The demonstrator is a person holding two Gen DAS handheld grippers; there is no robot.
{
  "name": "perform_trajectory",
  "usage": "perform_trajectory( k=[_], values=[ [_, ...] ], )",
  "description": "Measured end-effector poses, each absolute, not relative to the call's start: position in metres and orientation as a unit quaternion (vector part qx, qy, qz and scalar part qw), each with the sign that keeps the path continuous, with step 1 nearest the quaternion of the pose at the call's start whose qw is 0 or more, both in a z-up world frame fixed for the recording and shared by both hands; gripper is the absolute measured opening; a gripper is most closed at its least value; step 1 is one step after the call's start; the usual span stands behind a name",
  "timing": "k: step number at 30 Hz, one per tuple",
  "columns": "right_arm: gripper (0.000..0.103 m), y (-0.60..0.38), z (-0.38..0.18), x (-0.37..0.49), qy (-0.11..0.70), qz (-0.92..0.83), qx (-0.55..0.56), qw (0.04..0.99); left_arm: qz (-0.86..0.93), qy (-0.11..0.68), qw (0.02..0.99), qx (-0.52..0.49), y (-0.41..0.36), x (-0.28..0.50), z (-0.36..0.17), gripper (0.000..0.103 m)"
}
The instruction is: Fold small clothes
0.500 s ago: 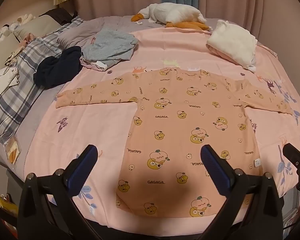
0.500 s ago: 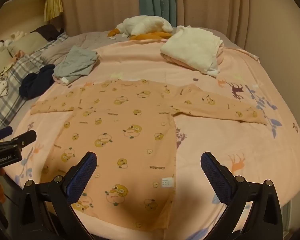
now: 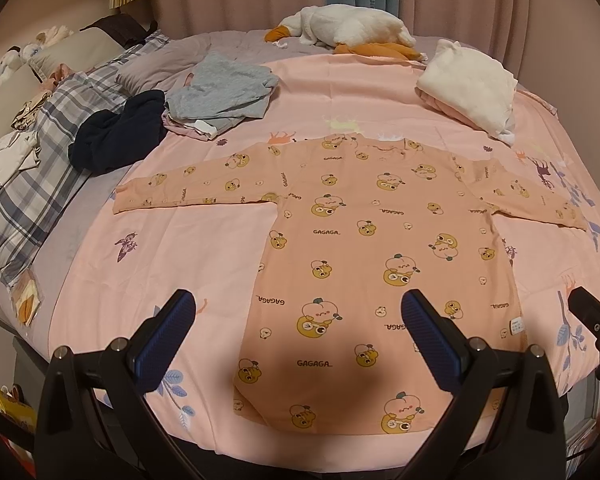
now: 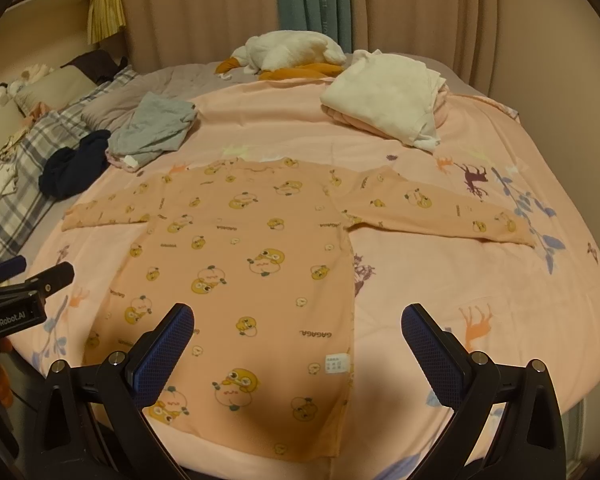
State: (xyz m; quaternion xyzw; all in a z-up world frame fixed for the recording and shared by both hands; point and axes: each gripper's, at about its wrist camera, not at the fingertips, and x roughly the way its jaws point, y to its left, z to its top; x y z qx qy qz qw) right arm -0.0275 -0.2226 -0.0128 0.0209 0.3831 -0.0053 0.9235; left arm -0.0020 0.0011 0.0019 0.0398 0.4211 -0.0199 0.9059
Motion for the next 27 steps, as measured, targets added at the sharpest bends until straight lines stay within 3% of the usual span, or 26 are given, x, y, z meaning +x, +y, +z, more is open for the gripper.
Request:
perform_trajectory(
  k=[27],
  values=[
    [0.103,-0.2215,-0.0125,-0.0298,0.383,-0.006,0.022,0.923,-0.028,0.42,0.907,0.026,0.0018,0.0036,-0.0021,0.103]
  ],
)
